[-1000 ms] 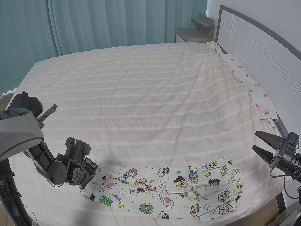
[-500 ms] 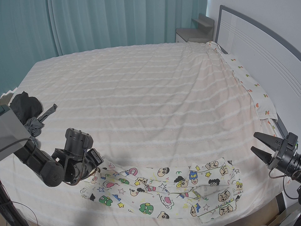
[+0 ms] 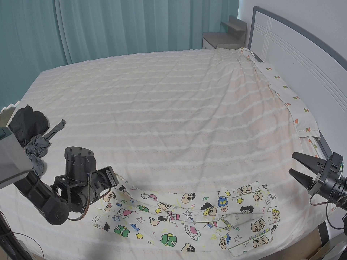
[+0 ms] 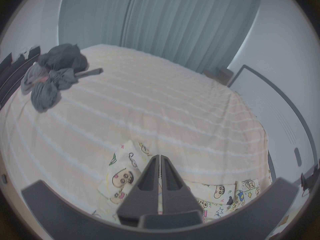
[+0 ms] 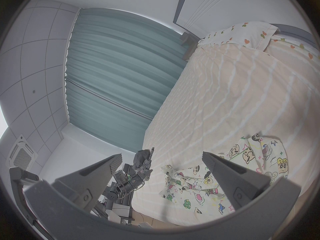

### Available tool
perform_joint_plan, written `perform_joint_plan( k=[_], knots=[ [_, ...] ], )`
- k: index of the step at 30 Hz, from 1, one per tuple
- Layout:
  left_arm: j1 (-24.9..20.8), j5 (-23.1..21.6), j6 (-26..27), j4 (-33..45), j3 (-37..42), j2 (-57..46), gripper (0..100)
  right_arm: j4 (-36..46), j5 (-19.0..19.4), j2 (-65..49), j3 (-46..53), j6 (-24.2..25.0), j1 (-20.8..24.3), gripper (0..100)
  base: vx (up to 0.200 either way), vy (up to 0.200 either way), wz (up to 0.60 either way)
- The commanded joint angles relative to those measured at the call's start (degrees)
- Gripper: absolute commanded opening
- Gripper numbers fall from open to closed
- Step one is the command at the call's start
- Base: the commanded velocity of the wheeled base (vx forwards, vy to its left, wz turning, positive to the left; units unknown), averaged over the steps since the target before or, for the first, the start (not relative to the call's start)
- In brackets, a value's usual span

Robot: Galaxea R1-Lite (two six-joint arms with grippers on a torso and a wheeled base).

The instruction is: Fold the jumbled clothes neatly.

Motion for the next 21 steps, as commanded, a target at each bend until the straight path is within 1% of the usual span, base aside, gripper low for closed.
perform_joint_plan(
  k=[1,4,6,8,9,10,12,13,14,15,17,18,19,20,21],
  knots=[
    [-0.01,-0.52,7.64,-10.41,7.36,1.27,0,-0.01,0.03,0.13,0.75,0.02,0.02,100,0.0,0.0,0.0],
    [-0.36,-2.54,9.84,-12.08,10.7,1.44,0,-0.01,0.03,0.13,0.75,0.02,0.02,100,0.0,0.0,0.0],
    [-0.36,-3.16,9.31,-12.08,10.61,2.23,0,-0.01,0.03,0.13,0.75,0.02,0.11,100,0.0,0.0,0.0],
    [0.52,-2.98,6.5,-11.64,7.97,3.73,0,-0.01,0.03,0.13,0.75,0.02,0.11,100,0.0,0.0,0.0],
    [0.52,-2.98,6.24,-11.55,7.8,3.82,0,-0.01,0.03,0.13,0.75,0.02,0.11,100,0.0,0.0,0.0],
    [1.58,-2.98,2.81,-8.92,5.16,4.61,0,-0.01,0.03,0.13,0.75,0.02,0.11,100,0.0,0.0,0.0],
    [2.72,-2.98,0.26,-2.85,2.0,4.61,0,-0.01,0.03,0.22,0.75,0.02,0.11,100,0.0,0.0,0.0],
    [2.81,-3.07,0.08,-2.32,1.64,4.61,100,-0.01,0.03,0.22,0.75,0.02,0.11,100,0.0,0.0,0.0],
    [3.16,-3.07,-2.29,2.42,-0.9,4.43,100,-0.01,0.03,0.22,0.75,0.02,0.11,100,0.0,0.0,0.0],
    [3.33,-3.68,-5.89,7.43,-4.42,4.08,100,-0.01,0.03,0.31,0.84,0.02,0.11,100,0.0,0.0,0.0],
    [4.39,-5.79,-9.14,12.0,-9.52,3.29,100,-0.01,0.03,0.39,0.84,0.02,0.11,100,0.0,0.0,0.0],
    [4.92,-7.29,-9.67,14.11,-11.63,3.11,100,-0.01,0.12,0.39,0.84,0.02,0.11,100,0.0,0.0,0.0],
    [5.71,-9.48,-9.85,18.15,-14.79,2.94,100,0.07,0.12,0.39,0.84,0.02,0.19,100,0.0,0.0,0.0],
    [6.23,-10.63,-9.85,21.49,-17.34,3.02,100,0.07,0.12,0.39,0.92,0.02,0.46,100,0.0,0.0,0.0],
    [7.2,-11.59,-9.76,26.59,-22.09,3.38,100,0.07,0.03,0.39,1.01,0.02,0.81,100,0.0,0.0,0.0]
  ],
)
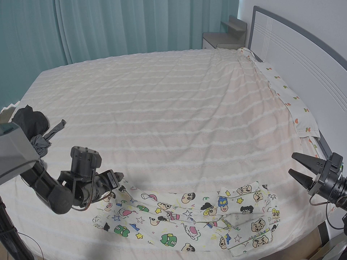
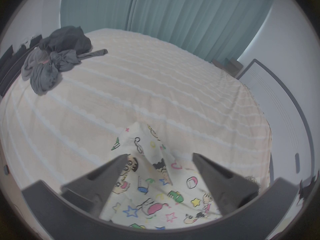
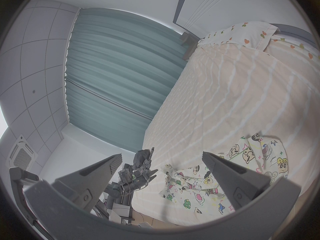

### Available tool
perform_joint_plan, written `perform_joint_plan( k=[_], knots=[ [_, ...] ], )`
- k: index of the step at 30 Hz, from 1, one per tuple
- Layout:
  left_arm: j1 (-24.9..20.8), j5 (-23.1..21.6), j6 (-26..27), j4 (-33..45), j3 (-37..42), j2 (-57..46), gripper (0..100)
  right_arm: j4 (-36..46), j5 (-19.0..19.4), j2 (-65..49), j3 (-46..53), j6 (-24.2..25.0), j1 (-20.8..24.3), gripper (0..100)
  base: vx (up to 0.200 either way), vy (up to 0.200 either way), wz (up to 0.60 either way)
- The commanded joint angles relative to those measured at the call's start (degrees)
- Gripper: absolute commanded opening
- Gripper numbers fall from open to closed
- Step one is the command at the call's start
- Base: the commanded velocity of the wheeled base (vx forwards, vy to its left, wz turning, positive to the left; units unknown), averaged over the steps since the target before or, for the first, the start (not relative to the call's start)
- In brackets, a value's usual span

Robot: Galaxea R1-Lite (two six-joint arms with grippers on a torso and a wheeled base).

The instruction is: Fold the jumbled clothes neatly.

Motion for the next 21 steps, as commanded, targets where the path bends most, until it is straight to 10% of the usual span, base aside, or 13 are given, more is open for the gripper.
perform_joint_plan(
  k=[1,6,21],
  knots=[
    [4.95,-6.36,-4.72,19.29,-20.26,0.32,100,0.05,0.0,0.3,1.01,0.0,0.81,100,0.0,0.0,0.0],
    [6.36,-6.8,1.08,36.16,-34.33,5.59,100,0.05,0.0,0.3,1.01,0.0,0.9,100,0.0,0.0,0.0],
    [10.75,-11.81,23.05,40.91,-41.09,16.58,100,0.14,-0.08,0.3,1.01,0.0,1.43,100,0.0,0.0,0.0]
  ],
)
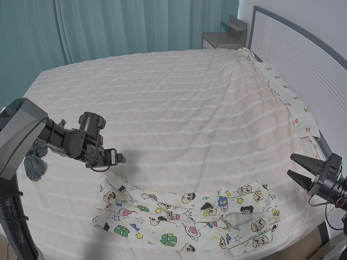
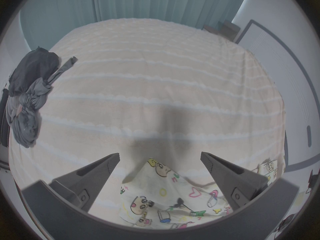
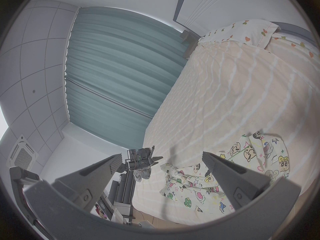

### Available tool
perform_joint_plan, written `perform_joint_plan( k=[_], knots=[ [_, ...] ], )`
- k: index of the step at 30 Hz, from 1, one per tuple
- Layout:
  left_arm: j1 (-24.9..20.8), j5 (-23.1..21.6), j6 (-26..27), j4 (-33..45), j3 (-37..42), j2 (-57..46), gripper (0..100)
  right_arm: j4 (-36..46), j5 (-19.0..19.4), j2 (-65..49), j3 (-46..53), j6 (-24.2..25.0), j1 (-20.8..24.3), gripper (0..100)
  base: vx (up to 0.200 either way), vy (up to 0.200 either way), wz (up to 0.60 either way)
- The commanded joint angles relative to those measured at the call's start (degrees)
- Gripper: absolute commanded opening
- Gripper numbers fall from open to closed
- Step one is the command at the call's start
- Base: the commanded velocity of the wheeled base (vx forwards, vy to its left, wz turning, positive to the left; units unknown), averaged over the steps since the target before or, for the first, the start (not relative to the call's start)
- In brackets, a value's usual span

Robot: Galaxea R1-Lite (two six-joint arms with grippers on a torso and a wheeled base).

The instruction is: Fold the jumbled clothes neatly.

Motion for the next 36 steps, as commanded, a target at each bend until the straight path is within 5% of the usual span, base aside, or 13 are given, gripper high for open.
perform_joint_plan(
  k=[1,16,17,36],
  knots=[
    [1.44,-1.43,1.33,0.78,-2.52,5.65,100,-0.02,-0.15,0.1,1.01,0.0,0.52,100,0.0,0.0,0.0],
    [1.09,-9.08,-2.98,6.84,-4.8,8.03,100,2.0,-0.24,-0.07,0.92,-0.35,0.7,100,0.0,0.0,0.0],
    [1.09,-9.08,-2.98,6.93,-4.45,8.11,0,2.0,-0.24,-0.07,0.92,-0.35,0.7,100,0.0,0.0,0.0],
    [1.17,-9.61,-2.54,6.49,4.69,-3.75,0,2.0,-0.24,-0.25,1.01,-0.35,0.79,100,0.0,0.0,0.0]
  ],
)
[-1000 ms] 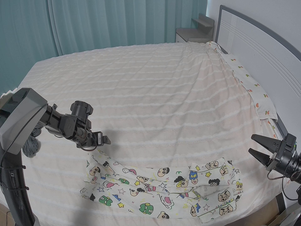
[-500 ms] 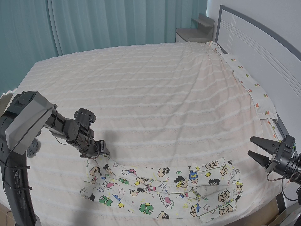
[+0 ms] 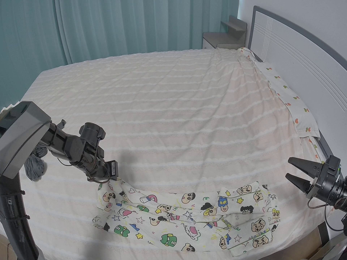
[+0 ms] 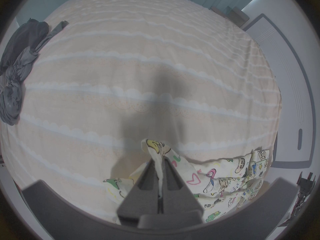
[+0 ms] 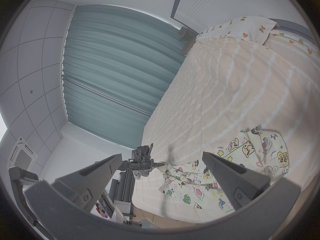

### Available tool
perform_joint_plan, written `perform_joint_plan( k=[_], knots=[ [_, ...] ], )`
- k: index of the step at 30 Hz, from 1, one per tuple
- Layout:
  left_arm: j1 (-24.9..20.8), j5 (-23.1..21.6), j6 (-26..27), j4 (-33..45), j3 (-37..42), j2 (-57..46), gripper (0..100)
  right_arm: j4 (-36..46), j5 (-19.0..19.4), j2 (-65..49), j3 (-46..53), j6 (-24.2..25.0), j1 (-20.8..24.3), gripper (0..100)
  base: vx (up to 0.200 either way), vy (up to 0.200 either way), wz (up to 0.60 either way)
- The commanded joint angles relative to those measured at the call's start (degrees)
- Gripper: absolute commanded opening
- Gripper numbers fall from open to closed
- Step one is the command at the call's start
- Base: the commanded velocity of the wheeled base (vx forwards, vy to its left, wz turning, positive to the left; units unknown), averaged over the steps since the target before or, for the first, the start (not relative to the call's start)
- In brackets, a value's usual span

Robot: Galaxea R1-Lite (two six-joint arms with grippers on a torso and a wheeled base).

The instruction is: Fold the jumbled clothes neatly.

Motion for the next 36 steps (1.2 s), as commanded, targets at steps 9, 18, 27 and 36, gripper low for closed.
perform_joint_plan(
  k=[9,18,27,36],
  knots=[
    [0.13,-1.17,6.6,-0.6,13.99,-10.62,0,-0.04,0.05,-0.34,1.01,0.0,0.01,100,0.0,0.0,0.0],
    [0.13,0.23,7.22,-11.41,22.08,-8.77,0,-0.04,0.05,-0.52,1.01,0.0,0.18,100,0.0,0.0,0.0],
    [0.04,3.57,7.13,-20.29,24.98,-3.58,100,0.05,0.05,-0.52,1.01,0.0,0.8,100,0.0,0.0,0.0],
    [0.48,6.03,6.43,-25.74,28.76,-2.88,100,0.05,-0.04,-0.52,1.01,0.09,0.8,100,0.0,0.0,0.0]
  ],
)
